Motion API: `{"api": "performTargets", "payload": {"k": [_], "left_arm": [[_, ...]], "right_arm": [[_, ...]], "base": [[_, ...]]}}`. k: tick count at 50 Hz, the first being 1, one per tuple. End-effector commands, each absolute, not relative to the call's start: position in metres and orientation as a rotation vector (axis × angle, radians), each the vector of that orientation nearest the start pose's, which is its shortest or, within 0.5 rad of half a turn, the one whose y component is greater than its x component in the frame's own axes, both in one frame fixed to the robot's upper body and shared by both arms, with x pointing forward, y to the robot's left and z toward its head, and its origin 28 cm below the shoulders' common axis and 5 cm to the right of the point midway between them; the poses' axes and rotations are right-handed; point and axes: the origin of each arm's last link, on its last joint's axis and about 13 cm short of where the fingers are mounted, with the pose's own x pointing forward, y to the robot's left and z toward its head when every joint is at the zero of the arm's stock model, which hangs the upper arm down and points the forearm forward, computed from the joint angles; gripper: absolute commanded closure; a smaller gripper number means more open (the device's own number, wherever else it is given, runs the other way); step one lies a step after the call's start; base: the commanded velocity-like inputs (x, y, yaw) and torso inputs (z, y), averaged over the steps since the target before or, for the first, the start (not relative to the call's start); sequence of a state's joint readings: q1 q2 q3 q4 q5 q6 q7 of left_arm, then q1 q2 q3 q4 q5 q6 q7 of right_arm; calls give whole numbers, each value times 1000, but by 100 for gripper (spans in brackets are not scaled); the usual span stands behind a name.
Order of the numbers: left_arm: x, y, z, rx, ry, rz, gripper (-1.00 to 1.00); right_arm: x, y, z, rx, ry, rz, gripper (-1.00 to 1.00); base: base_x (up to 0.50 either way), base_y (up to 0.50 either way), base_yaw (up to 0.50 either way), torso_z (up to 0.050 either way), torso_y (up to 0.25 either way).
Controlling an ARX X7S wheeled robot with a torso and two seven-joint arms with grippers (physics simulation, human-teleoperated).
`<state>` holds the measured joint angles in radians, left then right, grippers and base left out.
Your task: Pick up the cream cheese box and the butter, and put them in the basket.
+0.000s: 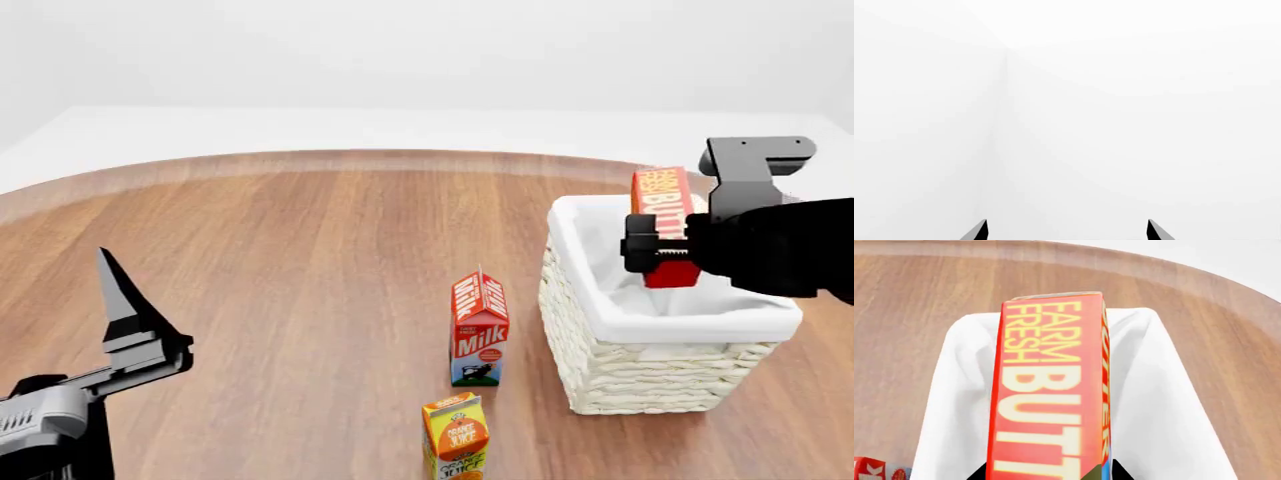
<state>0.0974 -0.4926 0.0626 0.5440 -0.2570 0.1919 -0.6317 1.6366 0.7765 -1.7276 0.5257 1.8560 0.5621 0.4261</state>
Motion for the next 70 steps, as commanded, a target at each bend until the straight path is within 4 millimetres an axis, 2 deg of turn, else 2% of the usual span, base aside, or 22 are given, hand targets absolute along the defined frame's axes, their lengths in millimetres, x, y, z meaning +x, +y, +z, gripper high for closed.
{"api": "performTargets", "payload": {"k": [1, 18, 19, 35, 44, 48, 54, 56, 58, 61, 62, 65, 66, 70], "left_arm": [[181, 258, 131, -14, -603, 324, -100], [182, 258, 131, -13, -602, 324, -100], [182, 258, 131, -13, -602, 324, -100], [181, 257, 131, -13, -602, 321, -100], [181, 257, 131, -13, -603, 320, -100], [180, 257, 131, -14, -605, 321, -100], [180, 256, 131, -12, -607, 315, -100], [180, 256, 131, -12, -607, 315, -100], [179, 256, 132, -11, -609, 314, -100], [180, 255, 133, -9, -610, 311, -100], [179, 254, 134, -8, -612, 307, -100], [179, 254, 135, -6, -615, 307, -100], [179, 255, 137, -2, -620, 309, -100], [175, 253, 145, 28, -649, 306, -100]], "right_arm": [[348, -216, 232, -74, 616, -113, 100], [348, -219, 230, -81, 628, -126, 100], [348, -219, 229, -83, 630, -127, -100], [348, -219, 228, -94, 633, -123, -100], [340, -215, 237, -90, 598, -96, -100], [321, -205, 248, -110, 538, -33, -100], [268, -193, 273, -150, 389, 34, -100], [264, -192, 275, -153, 376, 32, -100], [244, -193, 282, -147, 310, 16, -100], [231, -194, 286, -157, 260, 5, -100], [218, -195, 292, -133, 211, -8, -100], [201, -194, 298, -147, 133, -28, -100], [188, -192, 302, -155, 51, -38, -100], [172, -189, 300, -93, -62, -66, -100]], "base": [[0, 0, 0, 0, 0], [0, 0, 0, 1, 1], [0, 0, 0, 0, 0], [0, 0, 0, 0, 0], [0, 0, 0, 0, 0], [0, 0, 0, 0, 0], [0, 0, 0, 0, 0], [0, 0, 0, 0, 5], [0, 0, 0, 0, 0], [0, 0, 0, 0, 0], [0, 0, 0, 0, 0], [0, 0, 0, 0, 0], [0, 0, 0, 0, 0], [0, 0, 0, 0, 0]]}}
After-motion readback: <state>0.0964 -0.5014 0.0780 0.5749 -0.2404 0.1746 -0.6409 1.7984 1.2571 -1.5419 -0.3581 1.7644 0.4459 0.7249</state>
